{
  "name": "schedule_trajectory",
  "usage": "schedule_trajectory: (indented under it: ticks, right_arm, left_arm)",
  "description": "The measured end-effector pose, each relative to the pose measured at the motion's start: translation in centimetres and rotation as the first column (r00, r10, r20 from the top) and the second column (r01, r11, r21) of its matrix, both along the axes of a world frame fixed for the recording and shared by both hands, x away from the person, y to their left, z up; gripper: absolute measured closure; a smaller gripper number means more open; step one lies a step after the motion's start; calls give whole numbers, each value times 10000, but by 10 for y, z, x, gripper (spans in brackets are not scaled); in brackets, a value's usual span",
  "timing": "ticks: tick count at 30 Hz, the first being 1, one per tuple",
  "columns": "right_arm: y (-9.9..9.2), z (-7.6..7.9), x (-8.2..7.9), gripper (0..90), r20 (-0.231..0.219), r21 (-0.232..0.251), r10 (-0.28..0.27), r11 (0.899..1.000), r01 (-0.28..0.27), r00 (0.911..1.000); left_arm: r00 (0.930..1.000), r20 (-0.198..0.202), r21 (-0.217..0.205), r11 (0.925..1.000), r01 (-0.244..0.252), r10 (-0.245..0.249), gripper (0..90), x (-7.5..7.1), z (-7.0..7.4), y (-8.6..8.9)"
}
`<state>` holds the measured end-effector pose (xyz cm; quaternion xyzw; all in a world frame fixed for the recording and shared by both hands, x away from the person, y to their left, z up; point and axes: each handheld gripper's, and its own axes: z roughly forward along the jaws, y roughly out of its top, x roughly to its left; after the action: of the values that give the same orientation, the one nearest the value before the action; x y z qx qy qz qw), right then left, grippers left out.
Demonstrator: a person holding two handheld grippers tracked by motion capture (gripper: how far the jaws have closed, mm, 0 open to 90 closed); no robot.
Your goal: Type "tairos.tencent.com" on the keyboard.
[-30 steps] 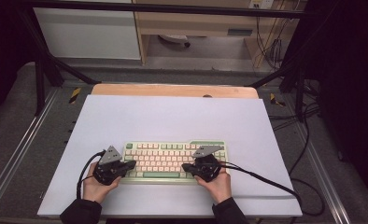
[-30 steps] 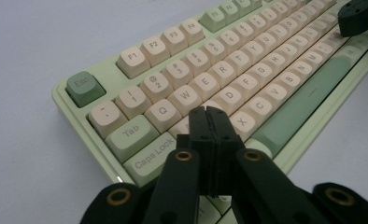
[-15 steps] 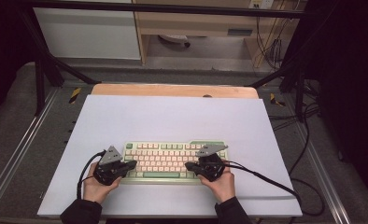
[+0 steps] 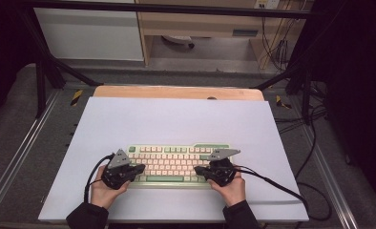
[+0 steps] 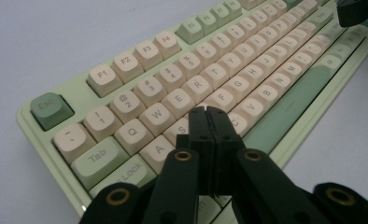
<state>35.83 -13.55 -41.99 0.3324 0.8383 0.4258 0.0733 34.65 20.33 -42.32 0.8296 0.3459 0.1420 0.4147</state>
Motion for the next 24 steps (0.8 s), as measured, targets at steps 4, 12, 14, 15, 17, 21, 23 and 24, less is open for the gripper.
schedule_trajectory:
  ticks: [4, 12, 14, 15, 17, 21, 23, 24]
  right_arm:
    - [-1, 1, -1, 900, 10, 16, -17, 10000, 17, 10000]
    - [-1, 1, -1, 900, 10, -3, -26, 10000, 26, 10000]
    - [-1, 0, -1, 900, -15, 6, -20, 10000, 20, 10000]
    - [-1, 0, -1, 900, -14, 5, -18, 10000, 18, 10000]
    - [-1, 0, -1, 900, -45, -26, -12, 10000, 12, 10000]
    - [-1, 0, -1, 900, -8, 13, -17, 10000, 17, 10000]
    - [-1, 0, -1, 900, -6, 7, -19, 10000, 19, 10000]
    - [-1, 0, -1, 900, -13, 10, -15, 10000, 15, 10000]
  left_arm:
    - [10000, 10, 20, 10000, 75, -75, 890, 0, 0, -6]
    - [9996, -36, 108, 9996, 272, -271, 889, 0, -1, -15]
    - [9994, -49, 132, 9993, 343, -343, 889, 0, -2, -18]
    - [9993, -61, 148, 9992, 364, -363, 889, 0, -2, -19]
    - [9992, -65, 158, 9991, 405, -404, 889, 0, -2, -21]
    - [9989, -62, 179, 9988, 458, -457, 889, 0, -3, -25]
    - [9989, -73, 208, 9987, 473, -472, 889, 1, -3, -27]
    - [9987, -88, 233, 9985, 496, -494, 889, 1, -4, -27]
